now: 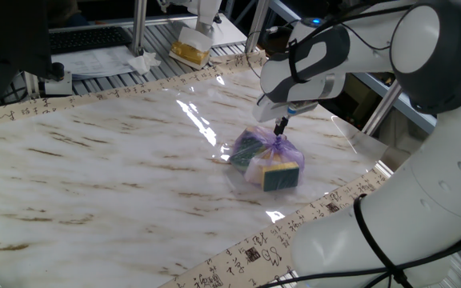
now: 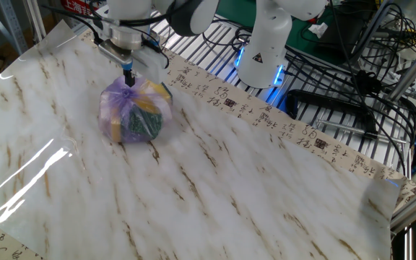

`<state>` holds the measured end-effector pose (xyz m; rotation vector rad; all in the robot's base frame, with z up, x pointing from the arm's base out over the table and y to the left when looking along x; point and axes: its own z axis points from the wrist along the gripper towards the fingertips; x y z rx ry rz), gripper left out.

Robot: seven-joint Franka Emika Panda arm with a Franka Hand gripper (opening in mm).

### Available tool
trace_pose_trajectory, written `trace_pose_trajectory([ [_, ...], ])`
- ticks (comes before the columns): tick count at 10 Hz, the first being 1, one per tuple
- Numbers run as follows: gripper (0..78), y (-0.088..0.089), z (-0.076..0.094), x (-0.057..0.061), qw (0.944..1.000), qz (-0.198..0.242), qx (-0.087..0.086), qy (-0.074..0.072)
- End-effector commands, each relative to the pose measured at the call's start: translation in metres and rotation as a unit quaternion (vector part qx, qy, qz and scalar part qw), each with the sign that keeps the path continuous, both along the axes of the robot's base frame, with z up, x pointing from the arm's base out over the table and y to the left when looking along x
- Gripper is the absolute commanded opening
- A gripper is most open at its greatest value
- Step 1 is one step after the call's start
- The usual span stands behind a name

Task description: Pick up a bag of things

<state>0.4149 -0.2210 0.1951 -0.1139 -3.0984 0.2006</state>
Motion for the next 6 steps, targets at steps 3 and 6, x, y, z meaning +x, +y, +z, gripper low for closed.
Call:
trace_pose_trajectory([
  [3, 0.0, -0.008, -0.002, 0.0, 0.9999, 0.009, 0.007, 0.001],
  [6, 0.0, -0.02, -0.004, 0.0, 0.9998, 0.018, 0.008, 0.001],
])
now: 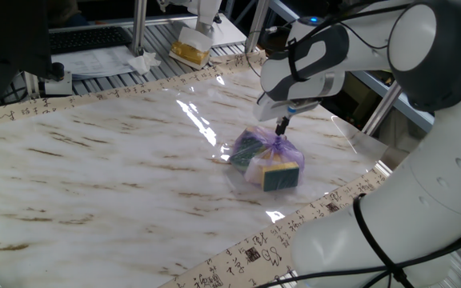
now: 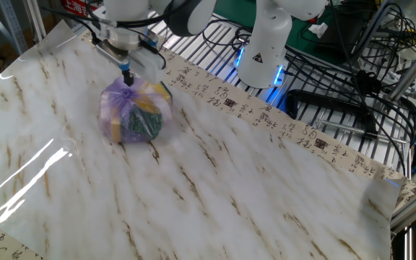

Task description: Pick up a bag of things

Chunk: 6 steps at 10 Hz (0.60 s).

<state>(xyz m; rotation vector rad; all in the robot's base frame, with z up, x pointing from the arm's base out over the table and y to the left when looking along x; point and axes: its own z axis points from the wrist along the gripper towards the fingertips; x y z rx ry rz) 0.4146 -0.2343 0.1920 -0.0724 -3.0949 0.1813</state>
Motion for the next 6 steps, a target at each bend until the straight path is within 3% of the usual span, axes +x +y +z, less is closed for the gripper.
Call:
trace_pose_trajectory([
  [1, 0.0, -0.0058, -0.0007, -0.0011, 1.0, 0.002, 0.003, -0.003],
  [3, 0.0, -0.0055, -0.0015, -0.0016, 0.9998, -0.003, 0.017, -0.008],
  [6, 0.0, -0.0053, -0.0019, -0.0026, 0.9998, -0.005, 0.016, -0.009],
])
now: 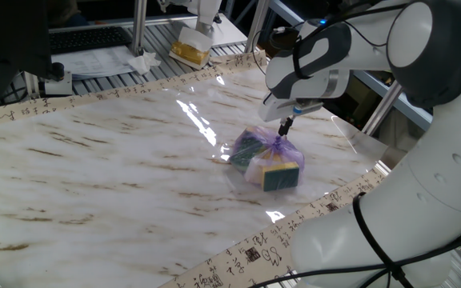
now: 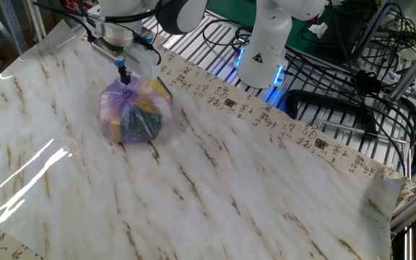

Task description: Pick up a bag of things

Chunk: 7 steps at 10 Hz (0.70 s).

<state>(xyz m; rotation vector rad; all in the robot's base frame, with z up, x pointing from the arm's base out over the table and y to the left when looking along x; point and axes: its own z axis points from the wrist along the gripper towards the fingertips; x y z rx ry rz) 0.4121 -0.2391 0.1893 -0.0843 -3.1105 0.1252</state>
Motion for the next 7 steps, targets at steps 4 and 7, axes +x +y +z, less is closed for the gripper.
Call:
trace_pose_trajectory([
  [4, 0.0, -0.0005, 0.0007, -0.0002, 1.0, -0.002, -0.001, -0.001],
  [7, 77.4, -0.0005, 0.0007, -0.0002, 1.0, -0.001, -0.001, -0.002],
])
